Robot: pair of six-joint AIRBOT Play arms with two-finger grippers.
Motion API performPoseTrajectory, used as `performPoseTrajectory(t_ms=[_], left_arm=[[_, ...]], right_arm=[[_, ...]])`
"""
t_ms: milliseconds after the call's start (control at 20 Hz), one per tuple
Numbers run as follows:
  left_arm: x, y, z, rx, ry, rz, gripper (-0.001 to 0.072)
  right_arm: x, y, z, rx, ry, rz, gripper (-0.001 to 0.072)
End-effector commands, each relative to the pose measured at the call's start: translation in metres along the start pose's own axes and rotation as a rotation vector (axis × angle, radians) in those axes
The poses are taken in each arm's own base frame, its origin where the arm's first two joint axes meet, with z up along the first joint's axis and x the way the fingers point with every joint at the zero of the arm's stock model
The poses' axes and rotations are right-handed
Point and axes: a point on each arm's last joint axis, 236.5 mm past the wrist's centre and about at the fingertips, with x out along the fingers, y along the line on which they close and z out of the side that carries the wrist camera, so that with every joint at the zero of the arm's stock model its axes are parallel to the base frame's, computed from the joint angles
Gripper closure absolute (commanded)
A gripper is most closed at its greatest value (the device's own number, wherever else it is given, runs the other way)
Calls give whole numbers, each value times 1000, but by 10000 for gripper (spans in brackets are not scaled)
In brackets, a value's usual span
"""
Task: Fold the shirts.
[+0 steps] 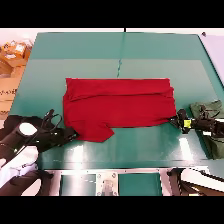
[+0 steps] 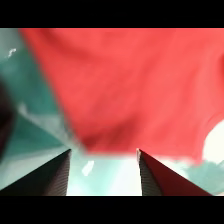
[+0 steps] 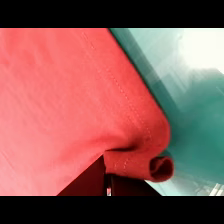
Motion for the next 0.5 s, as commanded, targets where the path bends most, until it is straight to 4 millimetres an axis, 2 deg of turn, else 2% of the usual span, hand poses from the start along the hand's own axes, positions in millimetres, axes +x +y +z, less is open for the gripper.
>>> performPoseTrajectory(t_ms=[0,100,150,200,350,450], left_arm=[[9,4,27,-35,-161,-1,208],[8,-1,34,-54,-188,-24,220],[9,-7,31,-31,-172,-44,483],[9,-15,23,10,-135,-70,687],[-1,-32,-2,142,12,-78,688],[-18,-27,-12,221,106,11,688]], right_arm=[[0,4,-7,-24,31,15,695],[0,4,-9,-27,38,17,695],[0,4,-9,-27,38,17,695],[0,4,-9,-27,38,18,695],[-4,6,-14,-50,72,13,696],[-10,7,-26,-60,132,-2,696]])
